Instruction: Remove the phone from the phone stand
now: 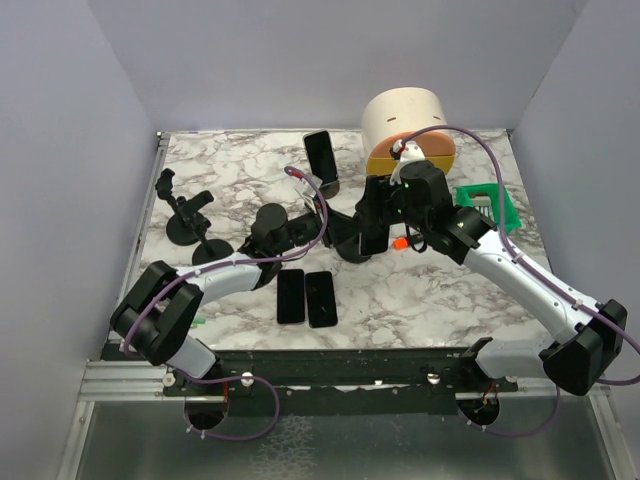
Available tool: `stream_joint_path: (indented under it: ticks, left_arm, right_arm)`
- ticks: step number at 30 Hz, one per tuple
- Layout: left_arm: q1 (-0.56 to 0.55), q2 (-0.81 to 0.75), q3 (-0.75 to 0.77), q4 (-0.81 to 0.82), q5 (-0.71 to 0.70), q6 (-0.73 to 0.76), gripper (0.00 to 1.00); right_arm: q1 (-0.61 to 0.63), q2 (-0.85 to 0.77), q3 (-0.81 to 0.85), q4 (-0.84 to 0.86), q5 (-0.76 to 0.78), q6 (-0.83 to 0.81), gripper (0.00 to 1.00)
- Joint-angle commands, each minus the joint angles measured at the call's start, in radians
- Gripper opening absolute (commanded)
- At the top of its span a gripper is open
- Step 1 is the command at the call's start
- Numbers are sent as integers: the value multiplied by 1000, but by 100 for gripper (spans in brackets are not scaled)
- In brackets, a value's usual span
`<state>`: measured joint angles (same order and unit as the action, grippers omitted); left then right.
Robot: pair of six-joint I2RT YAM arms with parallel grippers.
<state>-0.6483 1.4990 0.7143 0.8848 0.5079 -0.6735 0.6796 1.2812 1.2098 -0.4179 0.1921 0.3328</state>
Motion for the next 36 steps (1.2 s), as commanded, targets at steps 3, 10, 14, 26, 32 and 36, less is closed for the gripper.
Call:
stream_joint_path:
  ticks: [3,10,14,26,32,36]
  left_arm:
    - [-4,10,11,68,-2,-20,9]
    - [-4,6,2,69,-17,-18,0]
    - [-4,6,-2,69,-27,-20,0]
    - [-4,4,-5,69,-35,-30,0]
    - [-4,-1,-11,69,-31,-34,0]
    - [-3,-3,-16,69,-29,-31,0]
  right_arm:
    - [0,-3,17,-21,-37,12,9]
    - [0,-9,29,-37,-56,17,71]
    - [0,-13,36,-49,-47,19,83]
    - [0,-42,-3,1,-6,-27,100]
    - [0,-34,-26,43,6,-51,97]
    - [0,-26,-27,58,-5,-67,97]
